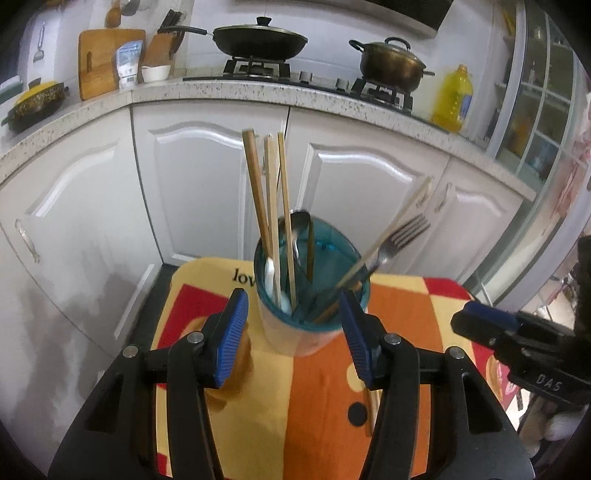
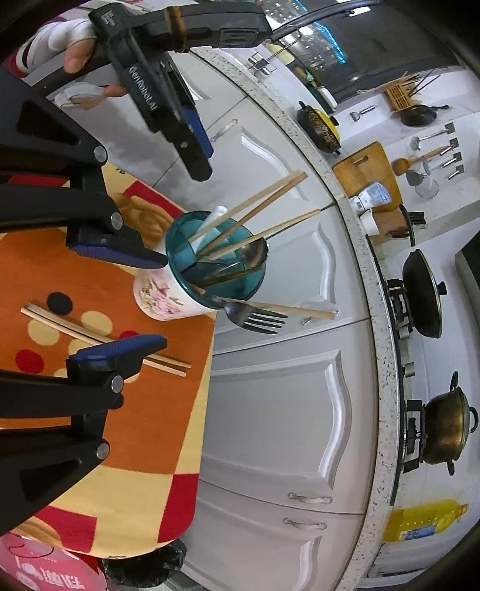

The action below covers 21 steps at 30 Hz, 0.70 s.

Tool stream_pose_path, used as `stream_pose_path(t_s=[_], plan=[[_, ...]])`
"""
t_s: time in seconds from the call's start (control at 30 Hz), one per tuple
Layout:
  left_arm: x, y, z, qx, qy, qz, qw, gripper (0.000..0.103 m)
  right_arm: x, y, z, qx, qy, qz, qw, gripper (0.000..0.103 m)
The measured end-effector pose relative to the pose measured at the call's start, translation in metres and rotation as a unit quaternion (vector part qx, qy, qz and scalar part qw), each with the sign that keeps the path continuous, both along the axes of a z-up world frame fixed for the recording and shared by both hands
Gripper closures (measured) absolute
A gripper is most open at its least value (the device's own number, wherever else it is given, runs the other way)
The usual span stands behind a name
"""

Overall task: Organize utensils
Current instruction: 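Open both tools and lift them away from the teal holder, then move the right tool over the two remaining wooden chopsticks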

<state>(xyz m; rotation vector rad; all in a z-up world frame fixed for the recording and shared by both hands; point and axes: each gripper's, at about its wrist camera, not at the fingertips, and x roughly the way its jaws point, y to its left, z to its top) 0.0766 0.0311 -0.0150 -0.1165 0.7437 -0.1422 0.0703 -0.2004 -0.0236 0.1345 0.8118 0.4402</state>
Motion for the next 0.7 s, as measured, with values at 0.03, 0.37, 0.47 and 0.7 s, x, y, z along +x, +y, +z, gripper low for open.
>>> stream_pose_path(t_s=[0.03,0.37,0.47,0.7], plan=[[-0.002,-0.002,-0.001,0.004,-0.001,0.0,1.0,0.053,-0.002,0.0,0.0,-0.001,0.001,-0.001,1.0,0.067],[-0.016,-0.017,-0.008,0.022,-0.001,-0.011,0.9997,0.052,-0.016,-0.013,-0.014,-0.012,0.02,-0.017,1.0,0.066],[-0.019,-0.019,-0.013,0.023,0.004,-0.013,0.9997,0.052,-0.017,-0.017,-0.022,-0.013,0.031,-0.021,0.999,0.066],[-0.019,-0.021,-0.022,0.023,0.017,-0.011,0.9995,0.052,-0.013,-0.021,-0.049,-0.014,0.051,-0.024,0.998,0.065]])
